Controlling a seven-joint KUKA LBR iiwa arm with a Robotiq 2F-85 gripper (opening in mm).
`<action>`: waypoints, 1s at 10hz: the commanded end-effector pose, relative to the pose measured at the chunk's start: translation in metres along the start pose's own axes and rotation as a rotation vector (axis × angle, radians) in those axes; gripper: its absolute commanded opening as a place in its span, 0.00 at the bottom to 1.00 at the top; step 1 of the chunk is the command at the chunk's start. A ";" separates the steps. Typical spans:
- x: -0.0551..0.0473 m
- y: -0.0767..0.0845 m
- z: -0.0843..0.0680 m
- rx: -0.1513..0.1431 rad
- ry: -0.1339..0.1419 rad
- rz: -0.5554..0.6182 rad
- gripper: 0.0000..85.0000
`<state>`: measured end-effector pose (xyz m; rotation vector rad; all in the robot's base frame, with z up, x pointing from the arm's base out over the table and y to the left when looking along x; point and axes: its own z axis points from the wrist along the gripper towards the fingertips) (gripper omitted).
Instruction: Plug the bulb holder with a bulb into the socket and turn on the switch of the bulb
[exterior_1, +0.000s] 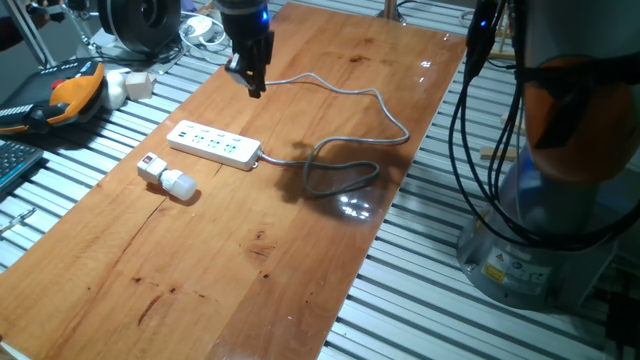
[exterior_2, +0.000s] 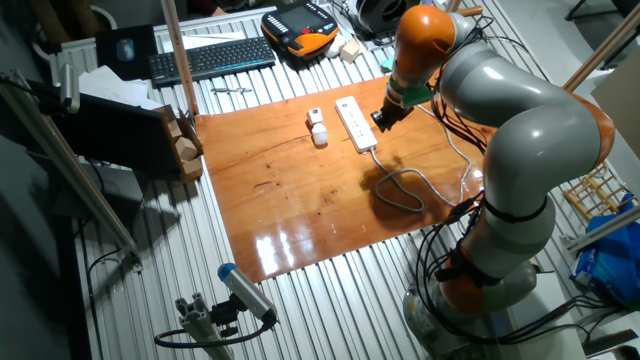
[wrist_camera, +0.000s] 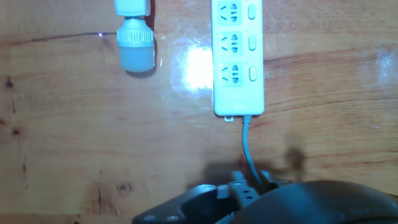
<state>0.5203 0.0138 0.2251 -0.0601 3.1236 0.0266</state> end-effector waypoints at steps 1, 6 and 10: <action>-0.001 0.005 0.004 -0.001 -0.003 0.009 0.00; -0.001 0.033 0.014 0.004 -0.013 0.058 0.00; 0.003 0.063 0.017 0.022 -0.025 0.083 0.00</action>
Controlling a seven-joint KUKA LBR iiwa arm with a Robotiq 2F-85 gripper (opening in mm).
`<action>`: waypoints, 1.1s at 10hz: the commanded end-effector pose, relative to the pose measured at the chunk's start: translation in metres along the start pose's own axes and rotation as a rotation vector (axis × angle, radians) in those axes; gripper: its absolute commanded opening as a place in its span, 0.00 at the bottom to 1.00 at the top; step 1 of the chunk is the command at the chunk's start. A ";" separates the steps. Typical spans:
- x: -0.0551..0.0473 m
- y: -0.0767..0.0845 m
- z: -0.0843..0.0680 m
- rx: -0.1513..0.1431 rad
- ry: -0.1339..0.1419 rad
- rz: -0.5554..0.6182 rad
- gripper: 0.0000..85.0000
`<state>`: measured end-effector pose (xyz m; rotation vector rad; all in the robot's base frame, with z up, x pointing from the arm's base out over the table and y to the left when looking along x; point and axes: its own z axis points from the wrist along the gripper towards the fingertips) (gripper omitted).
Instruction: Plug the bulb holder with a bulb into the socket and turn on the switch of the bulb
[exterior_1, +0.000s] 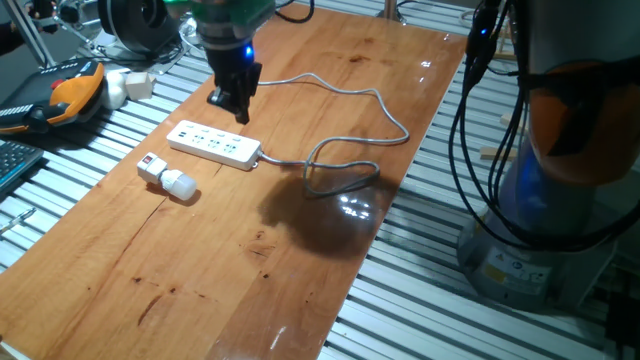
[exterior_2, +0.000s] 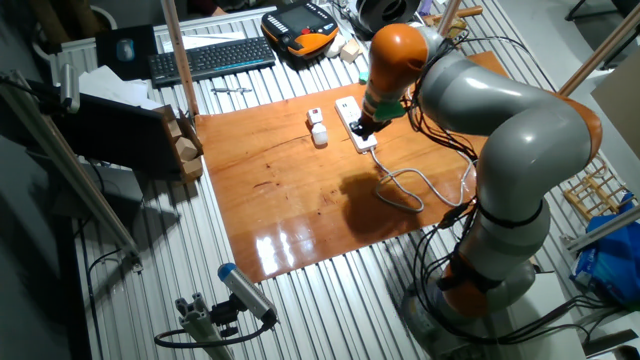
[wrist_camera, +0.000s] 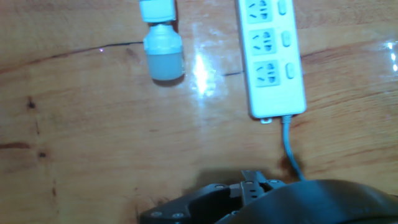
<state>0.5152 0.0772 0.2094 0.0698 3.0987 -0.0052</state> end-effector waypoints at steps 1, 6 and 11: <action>0.000 0.003 0.000 -0.001 0.000 -0.001 0.00; -0.003 0.022 0.007 0.015 -0.017 -0.008 0.00; -0.009 0.032 0.006 0.042 -0.025 0.023 0.00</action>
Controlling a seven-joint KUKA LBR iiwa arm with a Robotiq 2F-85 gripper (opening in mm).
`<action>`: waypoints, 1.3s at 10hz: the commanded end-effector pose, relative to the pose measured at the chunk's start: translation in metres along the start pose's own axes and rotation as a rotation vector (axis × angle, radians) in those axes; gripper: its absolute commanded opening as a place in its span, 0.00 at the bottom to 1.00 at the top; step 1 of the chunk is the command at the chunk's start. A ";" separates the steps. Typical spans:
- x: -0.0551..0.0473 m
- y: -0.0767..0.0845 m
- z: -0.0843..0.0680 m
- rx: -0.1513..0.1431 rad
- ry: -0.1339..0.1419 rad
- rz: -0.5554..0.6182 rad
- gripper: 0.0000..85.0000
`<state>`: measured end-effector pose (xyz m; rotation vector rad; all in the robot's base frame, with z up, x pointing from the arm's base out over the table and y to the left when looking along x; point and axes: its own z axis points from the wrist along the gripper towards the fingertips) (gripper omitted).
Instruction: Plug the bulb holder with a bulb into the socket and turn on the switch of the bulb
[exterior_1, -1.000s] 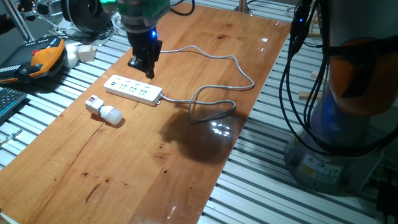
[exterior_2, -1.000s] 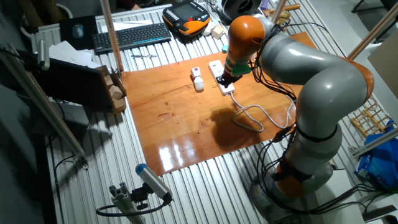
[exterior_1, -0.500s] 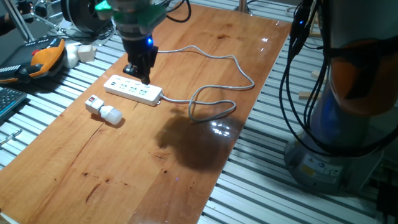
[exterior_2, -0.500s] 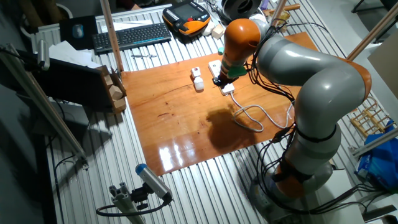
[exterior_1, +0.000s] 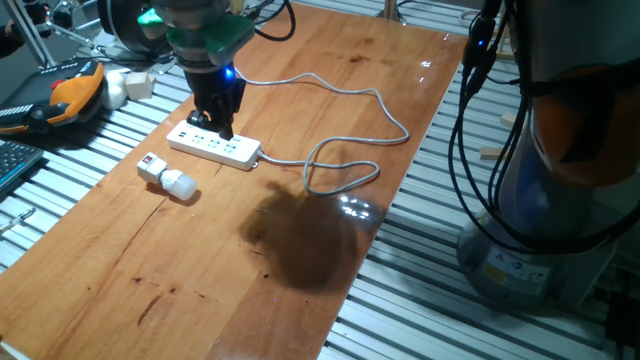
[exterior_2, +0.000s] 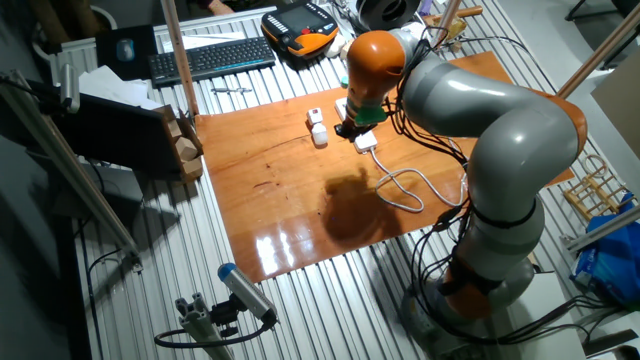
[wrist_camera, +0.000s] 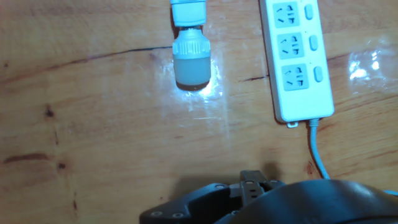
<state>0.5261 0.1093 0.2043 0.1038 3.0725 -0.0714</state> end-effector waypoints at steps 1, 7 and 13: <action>0.000 0.000 0.000 0.013 0.001 -0.003 0.00; -0.001 0.000 0.001 -0.020 -0.012 -0.064 0.00; -0.001 0.000 0.001 -0.044 -0.016 -0.152 0.00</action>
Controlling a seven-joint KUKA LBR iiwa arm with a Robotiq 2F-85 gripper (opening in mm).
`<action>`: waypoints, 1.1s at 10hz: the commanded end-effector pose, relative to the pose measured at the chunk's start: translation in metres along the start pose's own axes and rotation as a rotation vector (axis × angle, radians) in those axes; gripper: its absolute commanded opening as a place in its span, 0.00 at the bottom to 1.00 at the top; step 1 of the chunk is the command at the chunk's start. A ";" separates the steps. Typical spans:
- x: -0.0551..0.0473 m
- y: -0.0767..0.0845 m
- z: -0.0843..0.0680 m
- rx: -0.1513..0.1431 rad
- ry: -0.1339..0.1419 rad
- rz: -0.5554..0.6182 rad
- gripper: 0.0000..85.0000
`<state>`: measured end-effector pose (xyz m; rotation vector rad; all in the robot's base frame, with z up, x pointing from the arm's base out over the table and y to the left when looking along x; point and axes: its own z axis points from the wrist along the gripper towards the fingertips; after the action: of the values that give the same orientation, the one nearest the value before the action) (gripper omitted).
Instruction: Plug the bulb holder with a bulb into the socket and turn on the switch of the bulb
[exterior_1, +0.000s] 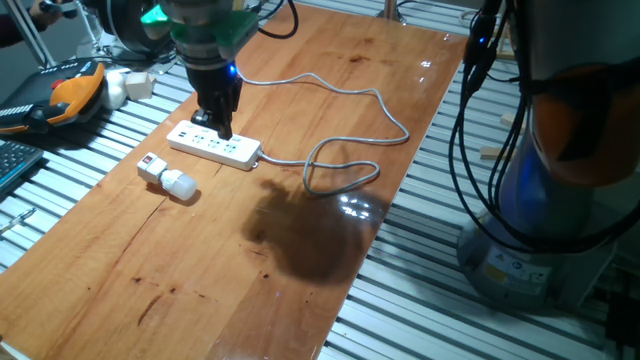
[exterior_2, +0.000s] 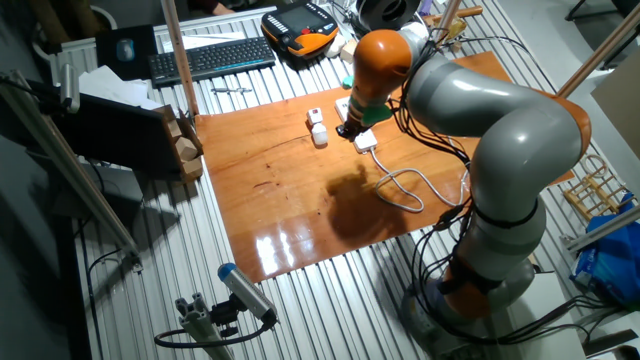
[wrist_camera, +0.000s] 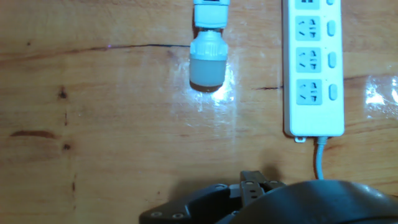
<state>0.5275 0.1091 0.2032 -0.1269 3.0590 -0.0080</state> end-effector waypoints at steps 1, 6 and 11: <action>0.000 0.000 0.000 -0.003 0.006 0.006 0.00; 0.000 0.000 0.001 0.017 0.027 0.078 0.00; -0.013 0.004 0.020 -0.023 -0.041 0.063 0.00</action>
<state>0.5435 0.1145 0.1838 -0.0318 3.0202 0.0295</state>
